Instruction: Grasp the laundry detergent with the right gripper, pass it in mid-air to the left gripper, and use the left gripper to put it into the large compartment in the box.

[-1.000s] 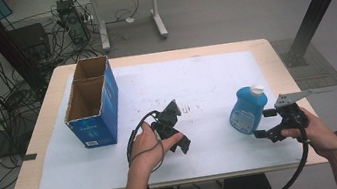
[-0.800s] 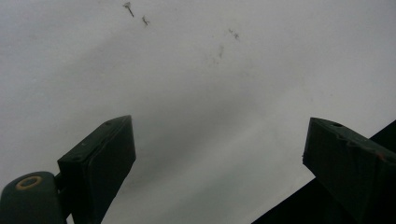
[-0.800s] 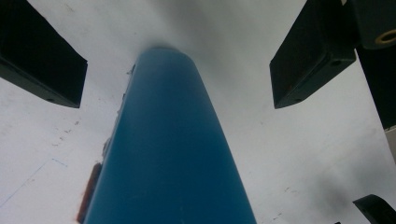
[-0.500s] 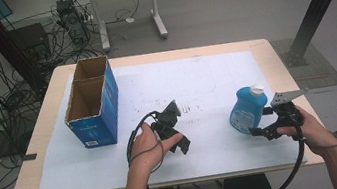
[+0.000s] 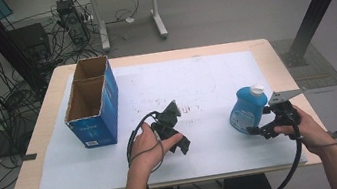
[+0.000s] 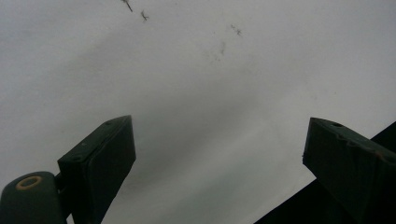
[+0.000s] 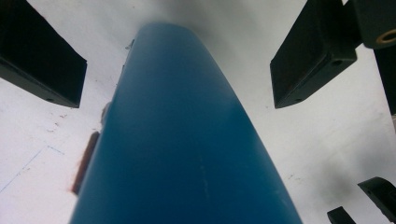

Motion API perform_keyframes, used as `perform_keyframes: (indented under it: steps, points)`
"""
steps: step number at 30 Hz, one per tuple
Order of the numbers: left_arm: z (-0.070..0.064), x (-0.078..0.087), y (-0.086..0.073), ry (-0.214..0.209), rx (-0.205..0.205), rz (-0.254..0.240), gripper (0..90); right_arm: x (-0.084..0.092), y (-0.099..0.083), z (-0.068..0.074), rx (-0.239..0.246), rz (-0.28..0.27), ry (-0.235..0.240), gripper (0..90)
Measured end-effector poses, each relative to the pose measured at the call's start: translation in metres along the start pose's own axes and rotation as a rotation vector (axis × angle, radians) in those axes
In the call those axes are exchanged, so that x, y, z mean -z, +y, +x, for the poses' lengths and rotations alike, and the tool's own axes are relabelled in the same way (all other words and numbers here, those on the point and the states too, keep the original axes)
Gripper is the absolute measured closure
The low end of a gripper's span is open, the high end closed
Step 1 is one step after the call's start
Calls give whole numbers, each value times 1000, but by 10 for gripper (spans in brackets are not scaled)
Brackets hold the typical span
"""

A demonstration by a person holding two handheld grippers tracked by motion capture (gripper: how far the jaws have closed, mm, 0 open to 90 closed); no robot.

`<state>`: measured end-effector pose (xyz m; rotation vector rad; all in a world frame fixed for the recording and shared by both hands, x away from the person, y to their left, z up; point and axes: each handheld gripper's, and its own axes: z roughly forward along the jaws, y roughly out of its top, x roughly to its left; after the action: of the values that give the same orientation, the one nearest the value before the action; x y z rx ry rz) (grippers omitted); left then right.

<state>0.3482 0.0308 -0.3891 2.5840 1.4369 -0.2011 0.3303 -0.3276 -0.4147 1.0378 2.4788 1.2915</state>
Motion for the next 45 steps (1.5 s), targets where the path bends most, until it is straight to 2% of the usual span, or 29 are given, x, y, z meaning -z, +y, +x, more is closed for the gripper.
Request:
perform_keyframes:
  steps: [45]
  points:
    - [-1,1,-1,2,-9,-1,96,1,0,-1,1,5,-9,34]
